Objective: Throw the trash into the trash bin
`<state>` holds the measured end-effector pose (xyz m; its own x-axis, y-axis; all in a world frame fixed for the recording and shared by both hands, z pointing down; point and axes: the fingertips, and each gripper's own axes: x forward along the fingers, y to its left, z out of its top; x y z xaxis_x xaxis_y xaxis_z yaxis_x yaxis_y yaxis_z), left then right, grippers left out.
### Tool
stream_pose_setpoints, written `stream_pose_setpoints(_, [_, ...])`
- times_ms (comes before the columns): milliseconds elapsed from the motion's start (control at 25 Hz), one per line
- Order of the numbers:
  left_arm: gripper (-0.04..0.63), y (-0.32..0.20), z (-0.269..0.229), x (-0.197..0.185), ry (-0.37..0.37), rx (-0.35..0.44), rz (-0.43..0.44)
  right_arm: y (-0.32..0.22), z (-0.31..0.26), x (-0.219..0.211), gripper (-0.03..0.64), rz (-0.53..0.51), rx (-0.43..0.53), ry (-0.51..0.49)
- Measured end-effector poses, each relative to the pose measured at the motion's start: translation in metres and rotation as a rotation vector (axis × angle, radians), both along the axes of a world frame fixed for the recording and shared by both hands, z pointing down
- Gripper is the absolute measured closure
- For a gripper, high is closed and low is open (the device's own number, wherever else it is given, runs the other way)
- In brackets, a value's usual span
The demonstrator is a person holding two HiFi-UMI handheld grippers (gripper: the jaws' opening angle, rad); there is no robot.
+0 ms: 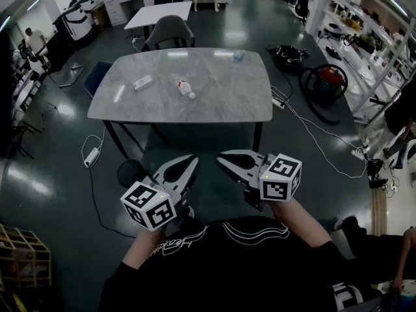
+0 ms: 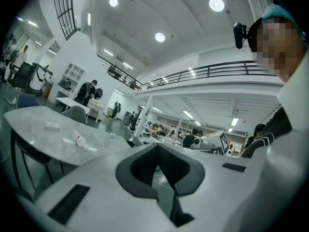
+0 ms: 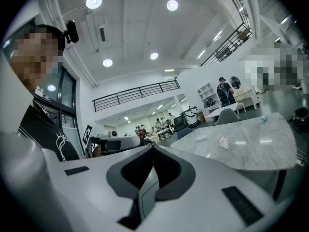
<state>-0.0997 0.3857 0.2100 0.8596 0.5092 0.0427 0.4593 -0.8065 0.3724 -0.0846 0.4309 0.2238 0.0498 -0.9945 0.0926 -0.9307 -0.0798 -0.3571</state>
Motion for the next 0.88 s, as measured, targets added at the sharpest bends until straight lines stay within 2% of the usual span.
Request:
stream_pose_setpoints(320, [0.589, 0.001, 0.019, 0.006, -0.032, -0.006, -0.006, 0.001, 0.014, 0.006, 0.583, -0.003, -0.003, -0.020])
stream_pose_setpoints(600, [0.589, -0.014, 0.045, 0.034, -0.087, -0.032, 0.007, -0.016, 0.043, 0.034, 0.583, 0.010, -0.011, -0.094])
stream_pose_setpoints(880, [0.589, -0.084, 0.061, 0.079, -0.129, -0.079, 0.030, -0.084, 0.054, 0.074, 0.583, 0.023, -0.019, -0.139])
